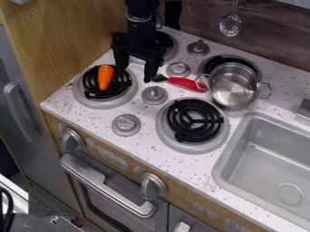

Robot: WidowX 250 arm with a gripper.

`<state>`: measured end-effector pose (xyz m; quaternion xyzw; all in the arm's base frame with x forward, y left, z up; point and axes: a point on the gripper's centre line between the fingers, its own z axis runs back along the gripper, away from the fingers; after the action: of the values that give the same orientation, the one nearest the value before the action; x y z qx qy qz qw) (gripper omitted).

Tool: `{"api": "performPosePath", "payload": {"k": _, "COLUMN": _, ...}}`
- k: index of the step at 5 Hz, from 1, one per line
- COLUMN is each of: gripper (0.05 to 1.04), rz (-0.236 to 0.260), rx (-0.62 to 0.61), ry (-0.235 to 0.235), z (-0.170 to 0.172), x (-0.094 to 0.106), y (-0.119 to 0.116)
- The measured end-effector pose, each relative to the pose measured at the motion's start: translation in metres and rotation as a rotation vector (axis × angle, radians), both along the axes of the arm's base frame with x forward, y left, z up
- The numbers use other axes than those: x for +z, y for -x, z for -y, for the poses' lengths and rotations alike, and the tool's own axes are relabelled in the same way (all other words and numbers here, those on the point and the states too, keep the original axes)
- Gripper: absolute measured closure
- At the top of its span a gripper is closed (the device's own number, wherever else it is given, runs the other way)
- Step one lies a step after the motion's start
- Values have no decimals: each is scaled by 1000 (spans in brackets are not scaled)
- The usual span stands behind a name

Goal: Orange carrot is put on right bottom burner

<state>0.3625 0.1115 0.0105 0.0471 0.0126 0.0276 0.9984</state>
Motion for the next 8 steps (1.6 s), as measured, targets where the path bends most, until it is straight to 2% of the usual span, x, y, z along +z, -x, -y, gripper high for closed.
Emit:
{"api": "performPosePath", "payload": {"k": 1, "gripper": 83, "rz": -39, "rx": 4, "ry": 14, "z": 1, "x": -15, "y": 5}}
{"api": "performPosePath", "payload": {"k": 2, "gripper": 83, "rz": -54, "rx": 36, "ry": 44, "z": -4, "x": -20, "y": 0}}
{"api": "performPosePath", "payload": {"k": 3, "gripper": 83, "rz": -45, "rx": 108, "ry": 69, "z": -26, "x": -21, "y": -11}}
{"api": "performPosePath", "payload": {"k": 4, "gripper": 83, "rz": -18, "rx": 195, "ry": 65, "z": -61, "x": -17, "y": -21}}
{"api": "performPosePath", "payload": {"k": 5, "gripper": 83, "rz": -16, "rx": 268, "ry": 54, "z": -87, "x": -21, "y": -23}}
{"api": "performPosePath", "payload": {"k": 6, "gripper": 83, "rz": -48, "rx": 327, "ry": 45, "z": -105, "x": -27, "y": -11}}
{"api": "performPosePath", "payload": {"k": 7, "gripper": 83, "rz": -116, "rx": 346, "ry": 68, "z": -103, "x": -54, "y": 0}}
{"api": "performPosePath", "payload": {"k": 8, "gripper": 119, "rz": -148, "rx": 358, "ry": 79, "z": -100, "x": -61, "y": 5}}
